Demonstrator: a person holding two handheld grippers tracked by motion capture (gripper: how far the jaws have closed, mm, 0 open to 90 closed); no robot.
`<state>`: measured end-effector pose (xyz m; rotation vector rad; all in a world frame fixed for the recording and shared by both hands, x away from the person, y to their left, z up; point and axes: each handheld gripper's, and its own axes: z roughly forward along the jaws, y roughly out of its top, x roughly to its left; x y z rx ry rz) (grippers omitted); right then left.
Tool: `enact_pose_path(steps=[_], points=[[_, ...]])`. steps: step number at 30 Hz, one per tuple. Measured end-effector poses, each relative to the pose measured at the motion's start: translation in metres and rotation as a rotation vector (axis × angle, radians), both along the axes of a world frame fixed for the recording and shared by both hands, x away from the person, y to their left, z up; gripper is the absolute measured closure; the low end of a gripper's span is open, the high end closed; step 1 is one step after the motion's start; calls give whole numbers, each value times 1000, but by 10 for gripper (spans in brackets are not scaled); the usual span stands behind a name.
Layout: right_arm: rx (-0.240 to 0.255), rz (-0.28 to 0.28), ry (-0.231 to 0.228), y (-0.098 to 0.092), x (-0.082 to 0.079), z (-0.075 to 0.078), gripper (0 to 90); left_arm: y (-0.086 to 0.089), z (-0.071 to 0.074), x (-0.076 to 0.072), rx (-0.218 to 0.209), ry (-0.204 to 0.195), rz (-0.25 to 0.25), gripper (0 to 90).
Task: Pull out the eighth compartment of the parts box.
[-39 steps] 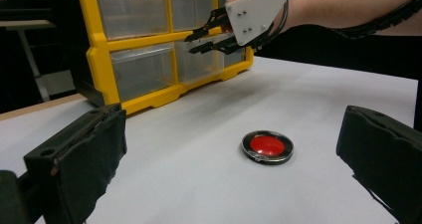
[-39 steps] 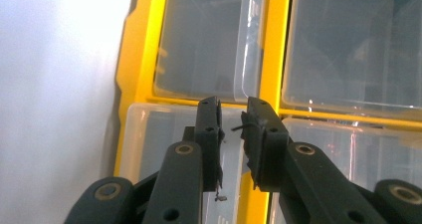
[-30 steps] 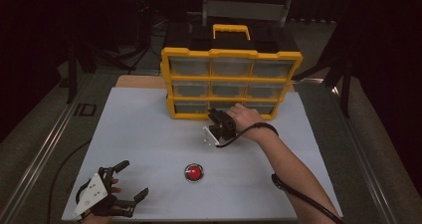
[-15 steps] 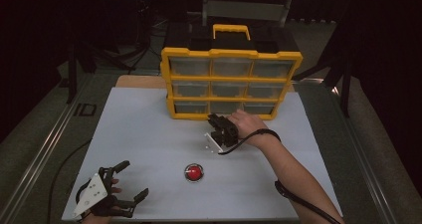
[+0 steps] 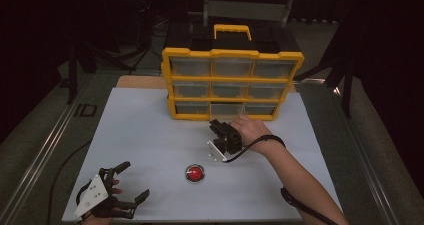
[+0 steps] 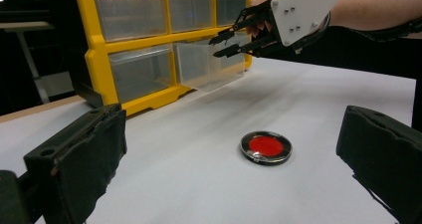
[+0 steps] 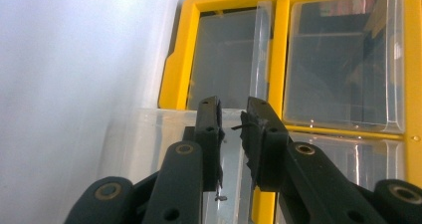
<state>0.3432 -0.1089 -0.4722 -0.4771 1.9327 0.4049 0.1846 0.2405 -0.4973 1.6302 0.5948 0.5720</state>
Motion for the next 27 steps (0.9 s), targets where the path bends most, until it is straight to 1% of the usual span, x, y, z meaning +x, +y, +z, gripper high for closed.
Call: enact_pose_path(steps=[4, 7, 15, 18, 21, 22, 24, 25, 27], points=[[1, 1, -1, -4, -2, -1, 772, 0, 0, 0, 0, -1, 1, 2], [-3, 2, -3, -5, -4, -1, 772, 0, 0, 0, 1, 2, 0, 2], [10, 10, -13, -4, -6, -5, 769, -1, 0, 0, 7, 0, -3, 2], [16, 5, -11, -5, -7, -6, 767, -1, 0, 0, 4, 2, -2, 2], [10, -9, -4, -4, -7, -5, 750, -1, 0, 0, 7, 0, -3, 2], [8, -12, 7, -3, -7, -5, 701, -1, 0, 0, 7, 1, -3, 2], [3, -26, 38, -2, -7, -4, 544, 0, 0, 0, 5, 1, -1, 2], [7, -38, 55, -2, -6, -4, 520, 0, 0, 0, 4, 3, 0, 2], [19, -49, 76, -2, -6, -3, 437, 0, 0, 0, 3, 4, -1, 2]])
